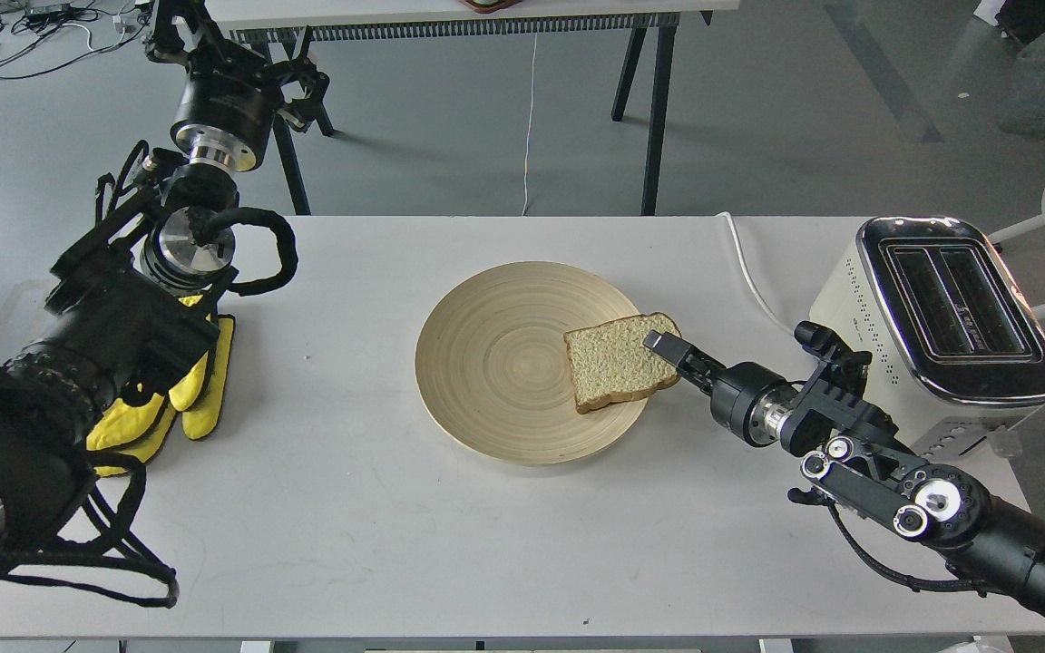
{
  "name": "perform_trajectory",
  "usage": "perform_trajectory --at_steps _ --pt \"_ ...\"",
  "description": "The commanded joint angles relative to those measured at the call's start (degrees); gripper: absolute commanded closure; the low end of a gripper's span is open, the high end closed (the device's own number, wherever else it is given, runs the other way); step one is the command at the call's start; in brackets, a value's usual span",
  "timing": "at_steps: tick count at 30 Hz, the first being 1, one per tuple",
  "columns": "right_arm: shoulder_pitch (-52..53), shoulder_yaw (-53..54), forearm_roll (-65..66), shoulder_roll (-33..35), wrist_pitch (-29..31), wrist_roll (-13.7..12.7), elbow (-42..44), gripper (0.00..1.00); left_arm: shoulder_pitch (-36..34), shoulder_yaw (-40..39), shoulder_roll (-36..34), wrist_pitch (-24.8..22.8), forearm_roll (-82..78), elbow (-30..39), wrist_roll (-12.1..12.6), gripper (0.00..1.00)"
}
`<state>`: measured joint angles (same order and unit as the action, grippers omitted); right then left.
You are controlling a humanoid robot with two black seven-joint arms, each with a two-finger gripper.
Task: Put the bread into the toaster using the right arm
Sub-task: 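Reach the right gripper over the plate and grasp the bread slice edge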
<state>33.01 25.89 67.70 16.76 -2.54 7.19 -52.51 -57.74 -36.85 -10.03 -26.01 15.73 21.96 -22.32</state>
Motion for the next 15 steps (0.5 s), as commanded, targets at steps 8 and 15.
perform_trajectory --at_steps 8,15 --pt "0.04 0.56 -0.02 0.29 -0.45 -0.34 -0.40 0.88 0.00 -0.07 0.01 0.08 0.00 0.01 0.00 0.00" --pt "1.00 0.91 -0.28 4.32 -1.42 -0.34 -5.57 0.93 0.00 -0.07 0.01 0.08 0.00 0.01 0.00 0.00"
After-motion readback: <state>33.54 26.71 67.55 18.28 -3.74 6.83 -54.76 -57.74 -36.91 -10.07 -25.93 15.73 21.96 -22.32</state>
